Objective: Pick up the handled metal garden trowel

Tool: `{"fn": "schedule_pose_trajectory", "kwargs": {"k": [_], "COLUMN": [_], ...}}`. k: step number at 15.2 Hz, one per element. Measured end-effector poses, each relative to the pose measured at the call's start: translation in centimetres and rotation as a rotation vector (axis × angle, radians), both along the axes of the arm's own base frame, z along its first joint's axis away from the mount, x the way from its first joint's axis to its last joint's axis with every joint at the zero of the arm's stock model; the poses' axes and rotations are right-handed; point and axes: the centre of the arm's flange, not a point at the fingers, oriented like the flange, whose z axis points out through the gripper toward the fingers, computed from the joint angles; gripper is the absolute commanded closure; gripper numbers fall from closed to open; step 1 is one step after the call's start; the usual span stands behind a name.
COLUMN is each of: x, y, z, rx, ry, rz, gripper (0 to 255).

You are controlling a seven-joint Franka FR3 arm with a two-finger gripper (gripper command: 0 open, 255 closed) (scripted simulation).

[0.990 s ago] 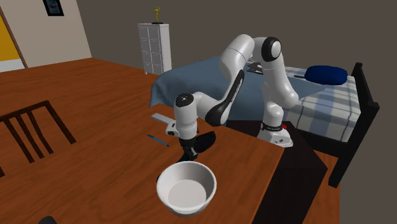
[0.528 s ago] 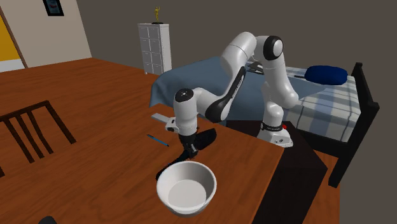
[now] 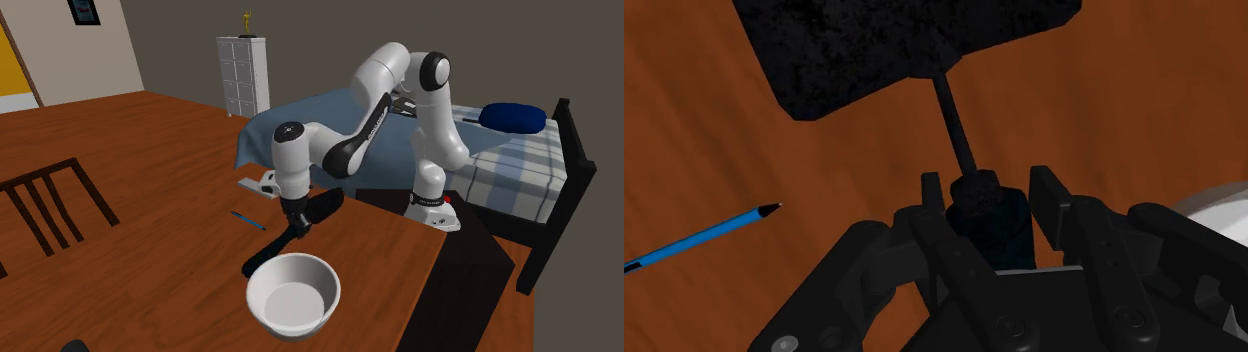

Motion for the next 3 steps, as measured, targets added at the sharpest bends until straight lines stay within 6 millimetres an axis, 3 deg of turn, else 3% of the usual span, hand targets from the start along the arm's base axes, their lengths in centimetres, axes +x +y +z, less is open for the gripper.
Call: {"fn": "schedule_pose_trajectory", "kwargs": {"k": [3], "x": [0.06], "y": [0.07], "z": [1.43], "rx": [0.0], "ry": [0.0], "rz": [0.0], "gripper": [255]}}
